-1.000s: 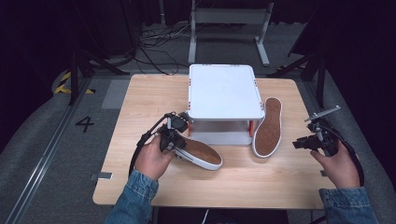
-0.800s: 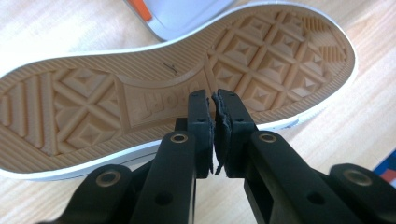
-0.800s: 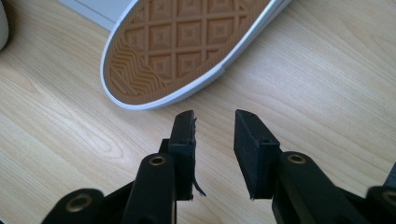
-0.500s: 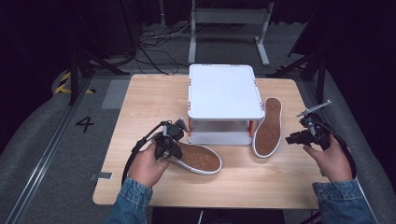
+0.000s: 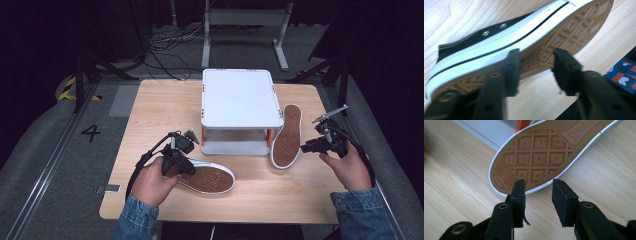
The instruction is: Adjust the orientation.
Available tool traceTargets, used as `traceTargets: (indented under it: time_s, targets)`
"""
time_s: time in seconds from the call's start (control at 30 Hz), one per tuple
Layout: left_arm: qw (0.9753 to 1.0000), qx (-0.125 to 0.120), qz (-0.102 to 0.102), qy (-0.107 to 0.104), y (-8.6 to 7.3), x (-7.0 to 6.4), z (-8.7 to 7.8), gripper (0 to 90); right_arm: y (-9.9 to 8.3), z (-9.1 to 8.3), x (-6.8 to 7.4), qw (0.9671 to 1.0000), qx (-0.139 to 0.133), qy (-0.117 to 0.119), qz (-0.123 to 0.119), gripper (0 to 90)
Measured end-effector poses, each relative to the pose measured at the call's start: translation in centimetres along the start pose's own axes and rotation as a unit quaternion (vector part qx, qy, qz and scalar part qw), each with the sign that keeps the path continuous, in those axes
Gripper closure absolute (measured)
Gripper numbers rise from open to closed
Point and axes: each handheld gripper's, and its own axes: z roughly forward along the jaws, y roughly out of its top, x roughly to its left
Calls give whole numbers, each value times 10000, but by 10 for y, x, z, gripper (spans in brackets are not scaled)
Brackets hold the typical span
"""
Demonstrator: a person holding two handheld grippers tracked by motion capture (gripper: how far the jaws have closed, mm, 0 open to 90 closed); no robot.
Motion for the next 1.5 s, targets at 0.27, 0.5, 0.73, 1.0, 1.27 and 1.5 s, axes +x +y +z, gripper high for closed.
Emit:
traceTargets:
  time_s: [0.27,0.5,0.73,1.0,1.27,1.5]
  targets:
    - [9978,139,632,155,15,-4,13,353,-17,-9,-8,9997,-65,-26,246,598]
    - [9941,334,1024,-164,31,9,35,186,-37,-19,-15,9989,-134,-116,444,573]
    - [9919,538,1031,-521,32,26,52,23,-46,-24,-16,9985,-152,-142,502,568]
    - [9826,152,1783,-503,19,14,39,328,-47,-24,-17,9985,-149,-127,512,569]
    - [9778,334,2065,-97,10,-2,27,473,-38,-19,-14,9991,-146,-57,398,571]
    - [9900,-98,1398,141,-6,16,0,539,-28,-15,-10,9995,-163,-15,282,572]
